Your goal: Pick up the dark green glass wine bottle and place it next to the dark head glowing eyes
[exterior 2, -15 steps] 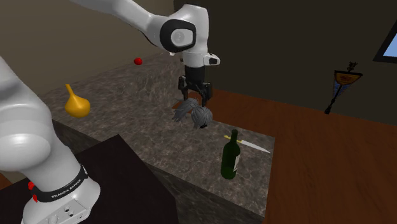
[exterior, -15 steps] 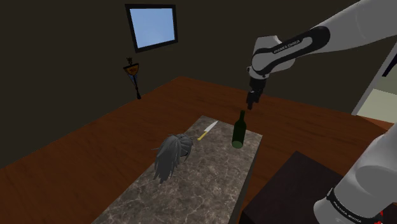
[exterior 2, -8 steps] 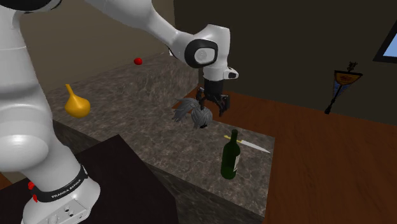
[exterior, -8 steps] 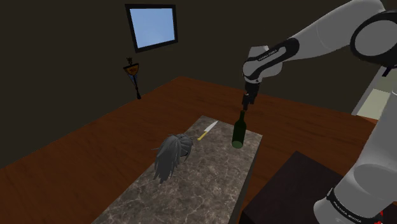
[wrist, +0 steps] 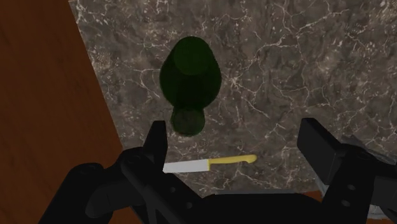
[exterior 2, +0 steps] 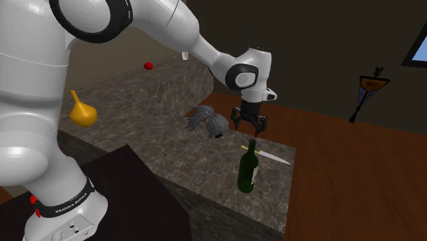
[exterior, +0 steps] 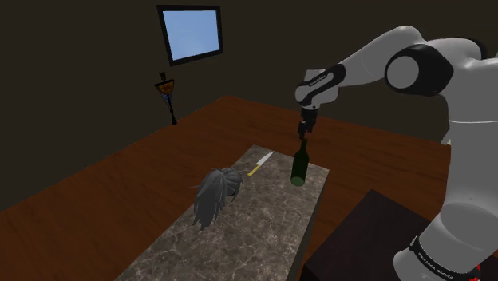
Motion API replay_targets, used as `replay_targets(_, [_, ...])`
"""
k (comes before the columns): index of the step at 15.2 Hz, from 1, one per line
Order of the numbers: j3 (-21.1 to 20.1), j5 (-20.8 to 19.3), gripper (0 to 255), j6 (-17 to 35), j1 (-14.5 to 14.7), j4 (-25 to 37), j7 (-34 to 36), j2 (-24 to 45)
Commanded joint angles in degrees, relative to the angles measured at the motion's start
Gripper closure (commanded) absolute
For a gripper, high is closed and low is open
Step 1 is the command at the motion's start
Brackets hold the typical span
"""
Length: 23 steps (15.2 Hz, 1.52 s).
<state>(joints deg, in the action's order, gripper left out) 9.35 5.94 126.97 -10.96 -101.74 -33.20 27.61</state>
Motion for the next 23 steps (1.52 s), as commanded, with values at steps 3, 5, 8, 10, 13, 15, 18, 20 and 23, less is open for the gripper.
replay_targets(3, [-0.3,1.1,0,-1.5,-2.1,10.0,-1.4,8.8])
replay_targets(5, [-0.4,1.3,0,-0.4,-2.1,9.8,-1.5,9.7])
replay_targets(8, [-0.6,1.5,0,1.3,-2.2,9.4,-1.7,11.0])
replay_targets(10, [-0.7,1.7,0,2.3,-2.3,9.3,-1.8,11.9])
replay_targets(13, [-0.8,1.7,0,2.6,-2.3,9.3,-1.8,12.2])
replay_targets(15, [-0.8,1.7,0,2.6,-2.3,9.3,-1.8,12.2])
replay_targets(18, [-0.8,1.7,0,2.6,-2.3,9.3,-1.8,12.2])
replay_targets(20, [-0.8,1.7,255,2.6,-2.3,9.3,-1.8,12.2])
replay_targets(23, [-0.8,1.7,255,2.6,-2.3,9.3,-1.8,12.2])
